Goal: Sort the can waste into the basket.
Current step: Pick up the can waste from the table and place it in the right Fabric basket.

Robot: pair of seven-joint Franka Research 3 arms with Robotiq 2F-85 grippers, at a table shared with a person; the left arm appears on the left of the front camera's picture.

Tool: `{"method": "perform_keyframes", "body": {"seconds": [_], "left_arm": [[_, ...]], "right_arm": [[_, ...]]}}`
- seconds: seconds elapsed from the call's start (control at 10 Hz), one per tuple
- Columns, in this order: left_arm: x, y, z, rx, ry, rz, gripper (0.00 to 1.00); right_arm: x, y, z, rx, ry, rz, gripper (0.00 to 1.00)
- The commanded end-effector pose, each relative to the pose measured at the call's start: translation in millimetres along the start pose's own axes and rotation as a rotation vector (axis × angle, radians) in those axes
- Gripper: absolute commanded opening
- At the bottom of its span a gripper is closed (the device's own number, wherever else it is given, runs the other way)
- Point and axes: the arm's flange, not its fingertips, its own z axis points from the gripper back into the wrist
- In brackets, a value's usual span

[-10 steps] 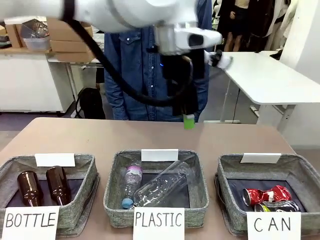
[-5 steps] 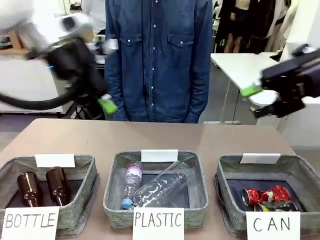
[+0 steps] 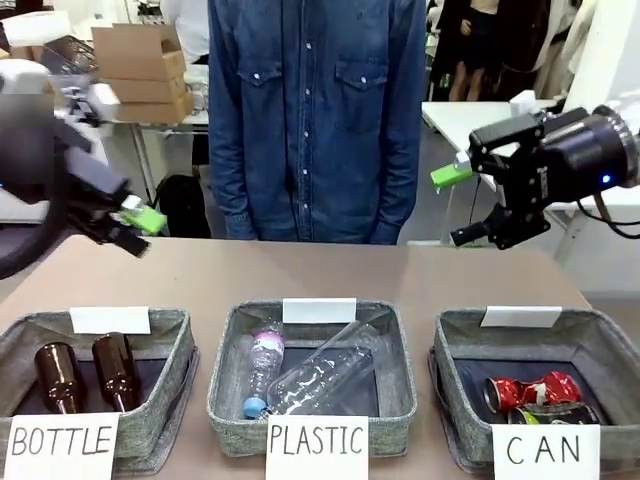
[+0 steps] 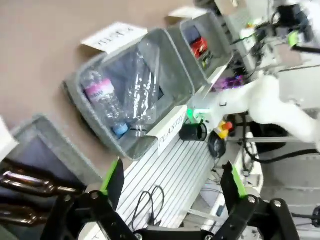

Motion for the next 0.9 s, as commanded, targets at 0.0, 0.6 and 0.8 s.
{"method": "perform_keyframes", "body": {"seconds": [0.0, 0.6, 0.8], "left_arm": [[16.9, -5.1, 1.7, 0.018, 0.040, 0.008, 1.00], [16.9, -5.1, 1.7, 0.018, 0.040, 0.008, 1.00], [16.9, -5.1, 1.7, 0.018, 0.040, 0.008, 1.00]], "right_arm": [[-3.2, 0.3, 0.9, -0.023, 0.004, 0.044, 1.00], [-3.2, 0.3, 0.9, -0.023, 0.004, 0.044, 1.00], [-3.2, 0.3, 0.9, -0.023, 0.004, 0.044, 1.00]]}}
